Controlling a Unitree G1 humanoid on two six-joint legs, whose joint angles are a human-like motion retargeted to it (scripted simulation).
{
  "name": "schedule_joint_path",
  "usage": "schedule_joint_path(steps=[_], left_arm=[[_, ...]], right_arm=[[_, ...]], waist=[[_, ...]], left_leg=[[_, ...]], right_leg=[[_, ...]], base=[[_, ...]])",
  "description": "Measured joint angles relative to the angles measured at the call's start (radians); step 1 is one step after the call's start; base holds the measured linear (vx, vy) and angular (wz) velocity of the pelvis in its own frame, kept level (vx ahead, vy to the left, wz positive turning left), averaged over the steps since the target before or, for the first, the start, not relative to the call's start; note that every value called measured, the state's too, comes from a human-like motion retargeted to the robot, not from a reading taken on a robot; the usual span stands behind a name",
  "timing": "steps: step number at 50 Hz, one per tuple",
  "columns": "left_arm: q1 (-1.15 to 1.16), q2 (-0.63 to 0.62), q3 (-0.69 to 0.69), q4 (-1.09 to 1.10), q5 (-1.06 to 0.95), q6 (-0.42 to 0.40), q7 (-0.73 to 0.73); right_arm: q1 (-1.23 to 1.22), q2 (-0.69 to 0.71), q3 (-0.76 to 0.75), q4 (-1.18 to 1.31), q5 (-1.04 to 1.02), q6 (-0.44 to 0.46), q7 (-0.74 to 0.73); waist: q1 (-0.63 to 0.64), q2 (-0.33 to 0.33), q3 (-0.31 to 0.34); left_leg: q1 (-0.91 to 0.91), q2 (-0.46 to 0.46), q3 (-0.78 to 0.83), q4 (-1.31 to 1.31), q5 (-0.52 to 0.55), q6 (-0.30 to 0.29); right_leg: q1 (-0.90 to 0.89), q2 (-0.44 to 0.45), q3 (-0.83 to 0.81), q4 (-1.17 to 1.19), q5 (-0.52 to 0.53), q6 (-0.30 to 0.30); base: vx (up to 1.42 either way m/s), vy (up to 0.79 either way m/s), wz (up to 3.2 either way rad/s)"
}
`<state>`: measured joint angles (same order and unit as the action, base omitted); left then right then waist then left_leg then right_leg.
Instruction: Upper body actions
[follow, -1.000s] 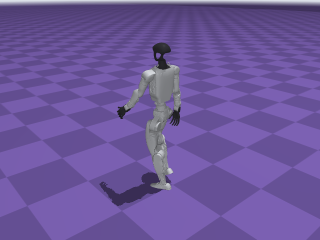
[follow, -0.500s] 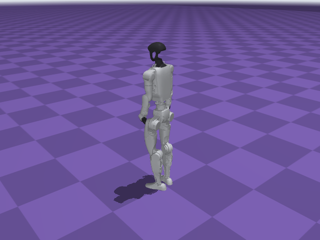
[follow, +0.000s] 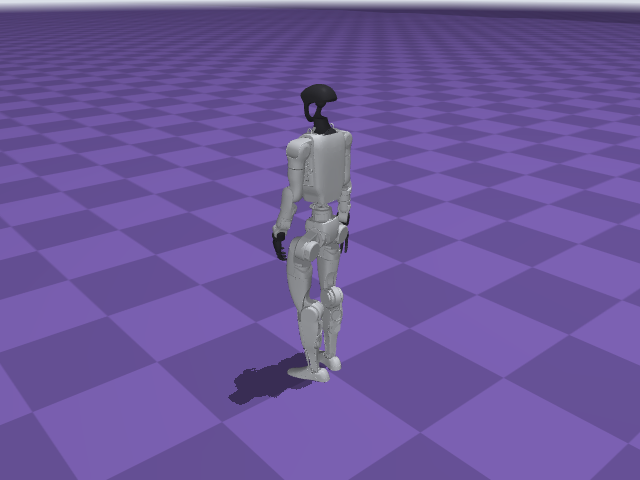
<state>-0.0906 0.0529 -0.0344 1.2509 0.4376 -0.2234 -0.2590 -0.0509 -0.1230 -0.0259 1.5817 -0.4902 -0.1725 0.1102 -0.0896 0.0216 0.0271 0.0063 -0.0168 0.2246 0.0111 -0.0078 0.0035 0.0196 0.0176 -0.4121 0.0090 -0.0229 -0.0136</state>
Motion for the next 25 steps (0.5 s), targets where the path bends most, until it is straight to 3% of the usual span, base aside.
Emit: schedule_joint_path(steps=[6, 13, 19, 25], left_arm=[[0.008, -0.006, -0.007, -0.013, 0.035, 0.02, -0.178], [0.045, 0.033, 0.028, -0.122, 0.108, 0.04, -0.266], [0.082, 0.04, 0.19, -0.045, 0.029, 0.129, -0.116], [0.136, 0.008, 0.451, 0.171, -0.23, 0.221, 0.085]], right_arm=[[-0.006, 0.013, -0.015, -0.039, -0.036, -0.016, 0.02], [0.038, 0.005, -0.037, -0.004, -0.074, -0.012, -0.03], [0.085, -0.02, -0.048, 0.067, -0.051, 0.0, -0.075], [0.041, -0.037, -0.002, 0.118, -0.002, 0.023, -0.131]], waist=[[-0.015, -0.002, 0.022], [-0.021, -0.01, 0.04], [-0.013, -0.025, 0.038], [-0.006, -0.033, 0.04]], left_leg=[[0.009, 0.002, 0.006, -0.006, -0.004, -0.002], [0.003, 0.014, 0.007, -0.001, -0.006, -0.009], [0.003, 0.022, 0.012, 0.007, -0.013, -0.019], [-0.086, 0.044, 0.025, 0.201, -0.05, -0.036]], right_leg=[[-0.015, -0.002, 0.015, 0.011, 0.009, -0.002], [-0.028, -0.001, 0.012, 0.02, 0.012, -0.006], [-0.028, 0.004, 0.01, 0.017, 0.01, -0.015], [-0.036, -0.018, 0.019, 0.017, 0.013, -0.024]], base=[[-0.04, -0.02, -0.18], [-0.05, -0.06, -0.04], [-0.01, -0.09, -0.04], [-0.03, -0.02, -0.07]])
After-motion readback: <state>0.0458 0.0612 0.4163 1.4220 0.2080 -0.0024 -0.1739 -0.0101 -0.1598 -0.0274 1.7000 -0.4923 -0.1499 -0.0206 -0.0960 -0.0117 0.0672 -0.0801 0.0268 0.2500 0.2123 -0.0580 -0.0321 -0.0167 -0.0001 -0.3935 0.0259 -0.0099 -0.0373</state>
